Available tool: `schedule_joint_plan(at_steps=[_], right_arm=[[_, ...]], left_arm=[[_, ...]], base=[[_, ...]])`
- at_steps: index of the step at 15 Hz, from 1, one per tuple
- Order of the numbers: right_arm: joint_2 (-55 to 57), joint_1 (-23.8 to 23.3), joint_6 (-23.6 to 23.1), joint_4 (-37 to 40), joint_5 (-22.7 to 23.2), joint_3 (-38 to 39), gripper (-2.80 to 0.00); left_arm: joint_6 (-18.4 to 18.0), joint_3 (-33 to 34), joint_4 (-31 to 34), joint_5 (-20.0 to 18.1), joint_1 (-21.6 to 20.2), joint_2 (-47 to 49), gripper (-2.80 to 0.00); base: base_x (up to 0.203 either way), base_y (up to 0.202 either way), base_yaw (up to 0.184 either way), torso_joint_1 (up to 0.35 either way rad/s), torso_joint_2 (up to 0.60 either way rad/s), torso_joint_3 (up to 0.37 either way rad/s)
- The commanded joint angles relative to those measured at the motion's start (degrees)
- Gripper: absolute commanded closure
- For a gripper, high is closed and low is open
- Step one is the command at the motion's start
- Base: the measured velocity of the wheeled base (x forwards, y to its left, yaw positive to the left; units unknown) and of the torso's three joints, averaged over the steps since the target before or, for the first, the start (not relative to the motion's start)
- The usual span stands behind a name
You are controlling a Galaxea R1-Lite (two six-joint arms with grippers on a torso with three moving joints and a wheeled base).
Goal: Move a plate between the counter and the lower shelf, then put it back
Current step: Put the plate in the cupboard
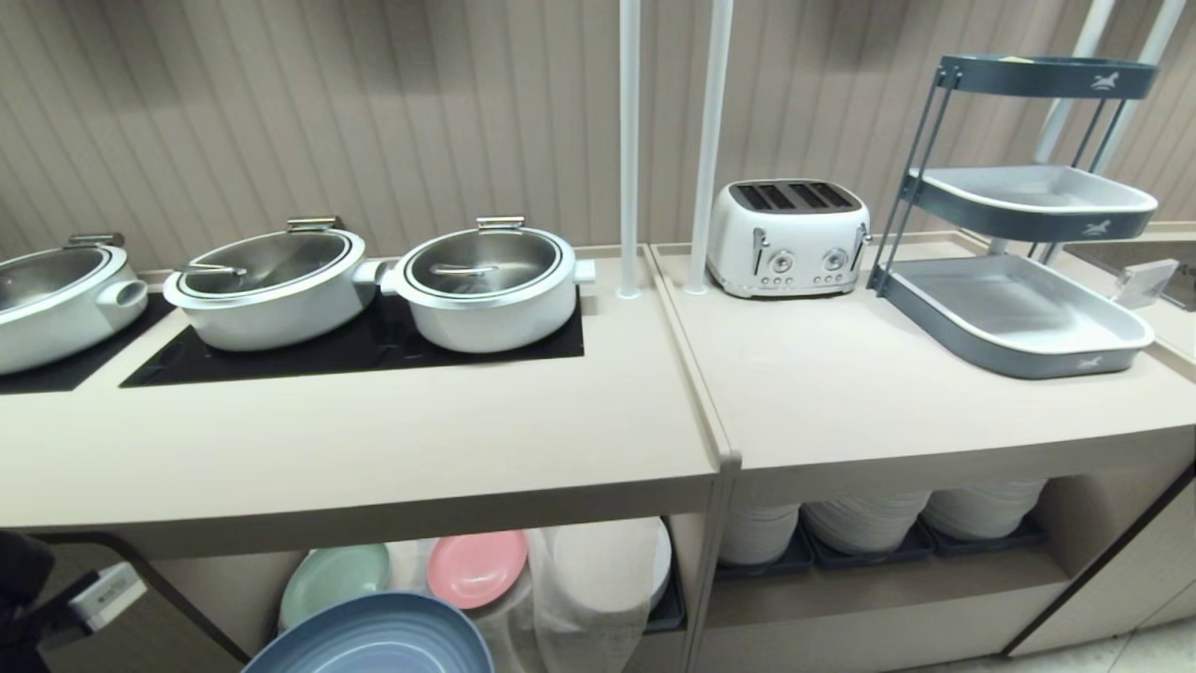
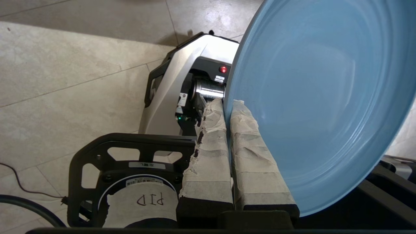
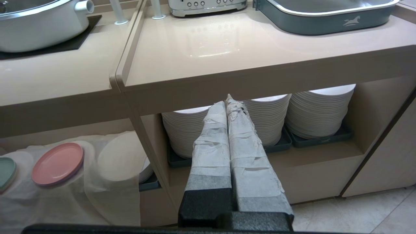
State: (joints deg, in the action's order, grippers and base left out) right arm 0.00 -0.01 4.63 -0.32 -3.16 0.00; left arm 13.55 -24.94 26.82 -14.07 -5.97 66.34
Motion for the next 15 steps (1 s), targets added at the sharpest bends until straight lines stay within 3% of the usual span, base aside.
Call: schedule_joint_plan(at_steps=[1, 15], right_arm=[[0.0, 0.0, 0.0, 0.0, 0.0, 0.0, 0.00], [0.0, -0.1, 0.0, 0.0, 0.0, 0.0, 0.00]], left_arm=[[0.1, -0.1, 0.2, -0.1, -0.3, -0.1, 0.00], [0.1, -1.3, 0.1, -0.1, 0.2, -0.2, 0.00]], base=[[0.000, 0.000, 0.000, 0.000, 0.00, 0.000], [0.000, 0.000, 0.000, 0.000, 0.00, 0.000]])
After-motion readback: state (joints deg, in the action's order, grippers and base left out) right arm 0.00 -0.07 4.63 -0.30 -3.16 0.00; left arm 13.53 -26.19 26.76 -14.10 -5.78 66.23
